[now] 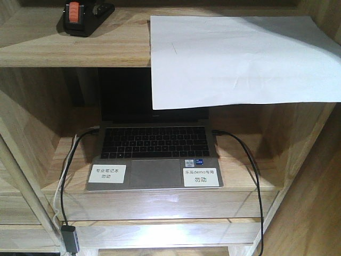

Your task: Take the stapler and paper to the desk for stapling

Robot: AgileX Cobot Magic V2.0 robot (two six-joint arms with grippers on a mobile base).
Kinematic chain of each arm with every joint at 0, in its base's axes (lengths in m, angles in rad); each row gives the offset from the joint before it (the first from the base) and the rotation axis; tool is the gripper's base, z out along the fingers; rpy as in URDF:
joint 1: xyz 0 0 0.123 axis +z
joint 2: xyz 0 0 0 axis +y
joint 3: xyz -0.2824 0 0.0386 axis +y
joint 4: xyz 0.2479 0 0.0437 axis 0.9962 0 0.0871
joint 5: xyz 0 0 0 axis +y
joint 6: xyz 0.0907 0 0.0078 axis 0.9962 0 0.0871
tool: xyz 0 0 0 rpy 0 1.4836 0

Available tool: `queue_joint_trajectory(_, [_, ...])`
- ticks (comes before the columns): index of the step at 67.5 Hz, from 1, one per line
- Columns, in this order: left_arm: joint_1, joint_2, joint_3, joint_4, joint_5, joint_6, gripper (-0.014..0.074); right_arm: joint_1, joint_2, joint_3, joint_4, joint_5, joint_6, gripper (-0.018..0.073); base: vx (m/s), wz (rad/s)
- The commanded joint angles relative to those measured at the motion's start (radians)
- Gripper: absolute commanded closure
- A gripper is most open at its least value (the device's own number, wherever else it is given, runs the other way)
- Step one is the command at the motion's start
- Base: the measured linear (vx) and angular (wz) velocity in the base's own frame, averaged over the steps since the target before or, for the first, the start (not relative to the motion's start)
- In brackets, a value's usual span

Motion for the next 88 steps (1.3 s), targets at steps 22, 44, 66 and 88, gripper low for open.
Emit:
queue_joint_trajectory(22, [-0.005,-0.014,0.028,-0.003,-0.112,-0.006,0.0603,-0.001,-0.014,0.003,-0.001,-0.072,-0.008,0.0568,0.0,0.0])
queue_joint_trajectory(44, [-0.005,-0.014,-0.003,-0.002,-0.456,-0.003,0.0603,-0.001,-0.014,0.003,-0.001,-0.072,-0.008,0.0568,0.0,0.0])
queue_joint_trajectory(66, [-0.005,0.125,-0.33,0.049,-0.25,-0.003,0.0603,-0.001,-0.014,0.003,-0.001,-0.072,-0.008,0.0568,0.0,0.0])
queue_joint_trajectory(88, [-0.005,0.373,-0.685,0.049,0.157,-0.003,0.0603,-0.001,-0.014,0.003,-0.001,-0.073,-0.008,0.0568,0.0,0.0])
